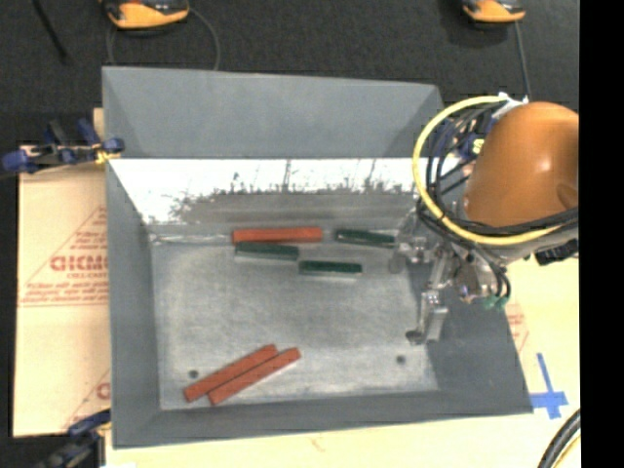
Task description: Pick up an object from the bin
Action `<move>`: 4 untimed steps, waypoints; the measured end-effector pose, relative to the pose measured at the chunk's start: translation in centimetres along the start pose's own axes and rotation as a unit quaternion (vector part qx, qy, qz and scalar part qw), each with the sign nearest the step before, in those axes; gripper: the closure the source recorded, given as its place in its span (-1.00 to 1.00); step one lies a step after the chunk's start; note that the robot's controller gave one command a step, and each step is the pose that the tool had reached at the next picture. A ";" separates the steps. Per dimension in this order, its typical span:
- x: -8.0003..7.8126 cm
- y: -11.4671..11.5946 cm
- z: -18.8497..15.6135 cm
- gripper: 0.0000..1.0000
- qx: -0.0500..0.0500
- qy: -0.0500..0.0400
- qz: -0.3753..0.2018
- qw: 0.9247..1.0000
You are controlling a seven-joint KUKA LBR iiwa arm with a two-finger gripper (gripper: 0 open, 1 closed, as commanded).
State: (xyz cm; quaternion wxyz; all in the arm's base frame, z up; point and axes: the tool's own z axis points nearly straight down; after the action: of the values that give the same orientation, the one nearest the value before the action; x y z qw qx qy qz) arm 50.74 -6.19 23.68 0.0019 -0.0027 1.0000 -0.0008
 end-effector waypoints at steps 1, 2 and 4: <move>2.0 6.4 7.5 -1.00 -0.002 0.005 0.016 1.000; 1.3 12.2 15.2 -1.00 -0.002 0.004 0.013 1.000; 1.2 11.9 14.8 -1.00 -0.001 0.002 0.014 1.000</move>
Offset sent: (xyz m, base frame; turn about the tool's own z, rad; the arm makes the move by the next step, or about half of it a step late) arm -0.0191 0.0598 -0.0710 0.0390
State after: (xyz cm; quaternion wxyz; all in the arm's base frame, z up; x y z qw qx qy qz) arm 49.53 5.64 8.86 0.0004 0.0117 0.9999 0.0000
